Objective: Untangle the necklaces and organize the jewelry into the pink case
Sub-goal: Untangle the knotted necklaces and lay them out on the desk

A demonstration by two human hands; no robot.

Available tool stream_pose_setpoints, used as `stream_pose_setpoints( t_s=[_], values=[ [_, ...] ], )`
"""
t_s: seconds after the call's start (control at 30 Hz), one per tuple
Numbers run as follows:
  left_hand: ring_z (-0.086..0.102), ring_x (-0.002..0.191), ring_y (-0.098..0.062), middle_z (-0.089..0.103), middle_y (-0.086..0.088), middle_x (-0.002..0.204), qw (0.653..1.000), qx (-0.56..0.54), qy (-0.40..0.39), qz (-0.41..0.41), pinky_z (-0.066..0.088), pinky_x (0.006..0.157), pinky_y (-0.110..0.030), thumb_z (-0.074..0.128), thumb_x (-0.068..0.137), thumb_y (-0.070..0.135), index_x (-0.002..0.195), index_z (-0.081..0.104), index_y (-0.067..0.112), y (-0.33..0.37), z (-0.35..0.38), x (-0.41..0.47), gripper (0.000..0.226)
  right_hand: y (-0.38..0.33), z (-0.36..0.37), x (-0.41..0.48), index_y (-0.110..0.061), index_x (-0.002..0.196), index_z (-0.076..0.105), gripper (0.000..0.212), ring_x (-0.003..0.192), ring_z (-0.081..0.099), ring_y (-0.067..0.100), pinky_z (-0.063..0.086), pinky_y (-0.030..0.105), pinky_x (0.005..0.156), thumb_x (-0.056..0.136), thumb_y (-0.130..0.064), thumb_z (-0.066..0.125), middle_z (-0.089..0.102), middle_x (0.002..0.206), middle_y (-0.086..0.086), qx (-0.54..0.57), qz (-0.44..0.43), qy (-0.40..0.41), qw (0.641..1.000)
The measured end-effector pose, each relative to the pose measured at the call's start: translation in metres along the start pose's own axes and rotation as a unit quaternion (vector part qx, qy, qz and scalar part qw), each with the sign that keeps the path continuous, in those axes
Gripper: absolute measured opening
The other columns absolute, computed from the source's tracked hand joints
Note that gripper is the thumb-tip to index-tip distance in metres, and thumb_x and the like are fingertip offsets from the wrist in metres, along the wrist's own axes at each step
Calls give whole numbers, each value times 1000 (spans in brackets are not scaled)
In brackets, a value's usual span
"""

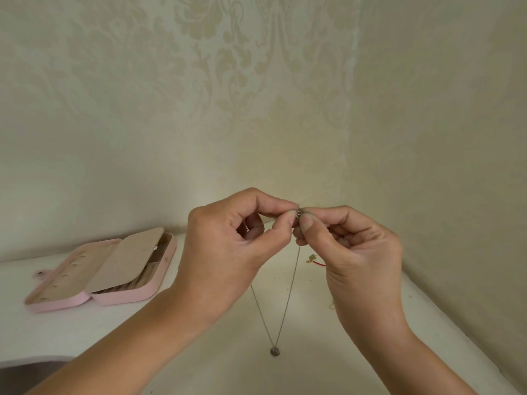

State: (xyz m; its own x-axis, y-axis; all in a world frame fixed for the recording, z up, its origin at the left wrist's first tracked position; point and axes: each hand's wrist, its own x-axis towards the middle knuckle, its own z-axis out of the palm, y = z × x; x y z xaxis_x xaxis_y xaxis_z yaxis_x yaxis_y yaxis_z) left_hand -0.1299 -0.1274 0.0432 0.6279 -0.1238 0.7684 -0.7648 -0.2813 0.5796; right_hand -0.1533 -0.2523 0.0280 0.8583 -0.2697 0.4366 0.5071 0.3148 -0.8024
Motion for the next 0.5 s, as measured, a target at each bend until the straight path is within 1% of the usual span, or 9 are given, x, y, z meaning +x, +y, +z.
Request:
stream_pose_setpoints(
  t_s=[0.07,0.17,0.27,0.3,0.37,0.43,0.5],
  values=[
    [34,43,-2,44,22,44,1000,-2,3,-8,30,48,-7,71,75,17,77,72,25,0,1,0,8,-1,0,0,-3,69,69,4,53,60,4,46,10,55,71,-5,70,66,56,1,-5,-1,0,1000],
    [33,43,-3,42,19,44,999,-23,6,-22,30,48,-9,74,74,22,76,73,27,-2,0,0,6,-2,1,-1,-6,67,69,8,53,59,3,44,9,53,67,-13,70,67,56,-1,-11,-3,-2,1000],
    [34,44,-2,45,20,45,999,-32,-2,-19,30,48,-9,70,74,29,77,72,28,-3,-1,-1,5,0,-1,0,-4,67,69,7,52,59,3,44,9,52,73,-3,70,66,55,0,-16,1,-3,1000],
    [34,44,-2,45,21,45,999,-30,-2,-20,30,48,-8,71,74,28,77,72,28,-3,-1,-1,4,1,-2,0,-4,67,69,7,53,60,4,44,10,53,73,-1,70,66,55,0,-15,0,-4,1000],
    [33,44,-3,46,20,45,999,-22,2,-28,30,48,-9,75,73,23,76,73,28,-4,-2,-1,6,2,-3,2,-4,67,70,4,53,60,6,46,11,55,70,-6,70,66,56,2,-9,0,-15,1000],
    [34,44,-3,48,19,47,999,-13,2,-36,31,48,-9,73,75,20,76,73,29,-5,-3,0,8,4,-5,6,-5,69,71,9,55,60,8,47,13,57,66,-13,69,66,58,3,-7,8,-35,999],
    [35,45,-4,50,19,49,999,-2,-6,-46,30,48,-9,77,76,20,77,72,30,-6,-6,3,11,6,-9,11,-6,71,72,10,57,61,9,48,14,60,66,-15,69,67,60,4,-12,25,-57,998]
  ],
)
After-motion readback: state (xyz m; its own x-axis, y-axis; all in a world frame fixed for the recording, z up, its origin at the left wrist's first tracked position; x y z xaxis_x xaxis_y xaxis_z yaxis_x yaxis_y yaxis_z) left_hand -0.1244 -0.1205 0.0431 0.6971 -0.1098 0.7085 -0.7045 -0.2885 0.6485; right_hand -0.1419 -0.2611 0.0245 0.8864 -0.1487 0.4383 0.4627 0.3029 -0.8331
